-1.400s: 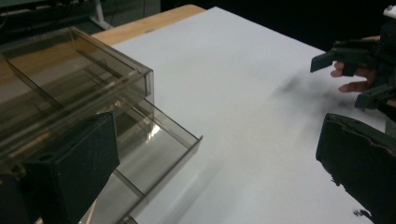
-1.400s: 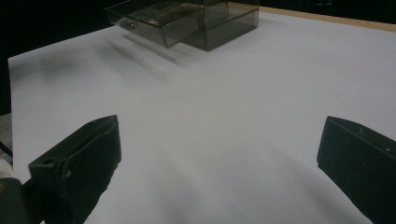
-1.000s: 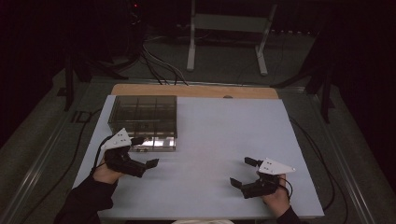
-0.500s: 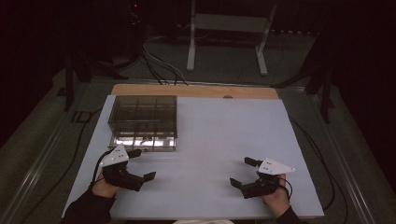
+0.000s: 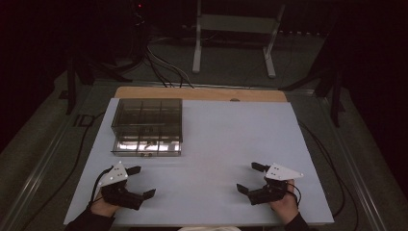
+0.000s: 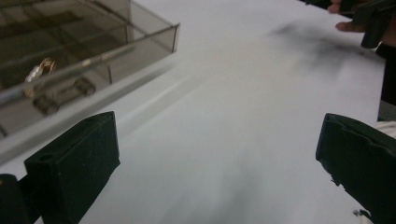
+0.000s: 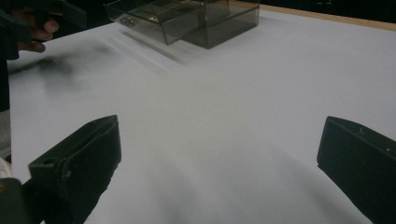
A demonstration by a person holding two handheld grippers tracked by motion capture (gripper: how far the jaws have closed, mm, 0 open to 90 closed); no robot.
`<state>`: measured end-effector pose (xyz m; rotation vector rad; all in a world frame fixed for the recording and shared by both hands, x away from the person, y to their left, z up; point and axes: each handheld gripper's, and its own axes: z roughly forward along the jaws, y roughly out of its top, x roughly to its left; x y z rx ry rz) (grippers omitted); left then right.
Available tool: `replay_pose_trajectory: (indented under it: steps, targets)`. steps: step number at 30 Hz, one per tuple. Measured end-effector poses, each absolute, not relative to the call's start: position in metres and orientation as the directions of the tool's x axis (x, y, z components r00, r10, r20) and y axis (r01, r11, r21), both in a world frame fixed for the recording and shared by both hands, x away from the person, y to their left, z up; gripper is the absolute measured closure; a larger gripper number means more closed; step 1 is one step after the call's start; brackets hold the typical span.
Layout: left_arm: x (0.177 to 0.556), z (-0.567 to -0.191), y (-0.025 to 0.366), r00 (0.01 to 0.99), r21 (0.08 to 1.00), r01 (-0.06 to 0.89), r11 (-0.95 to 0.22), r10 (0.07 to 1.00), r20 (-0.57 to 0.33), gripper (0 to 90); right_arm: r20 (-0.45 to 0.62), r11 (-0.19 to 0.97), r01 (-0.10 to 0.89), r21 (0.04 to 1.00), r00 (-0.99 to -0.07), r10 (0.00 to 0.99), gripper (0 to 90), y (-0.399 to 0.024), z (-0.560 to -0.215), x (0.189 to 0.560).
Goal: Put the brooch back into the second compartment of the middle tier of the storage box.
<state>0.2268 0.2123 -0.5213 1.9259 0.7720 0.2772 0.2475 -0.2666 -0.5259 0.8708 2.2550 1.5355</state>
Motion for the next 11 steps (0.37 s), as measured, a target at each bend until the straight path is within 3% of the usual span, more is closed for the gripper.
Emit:
replay_pose_trajectory:
  steps: [11]
  targets:
    - [0.216, -0.53, 0.229, 0.729, 0.873, 0.406, -0.269, 0.672, -0.131, 0.5, 0.096, 0.262, 0.317, 0.912, -0.784, 0.613, 0.0, -0.266, -0.526, 0.247]
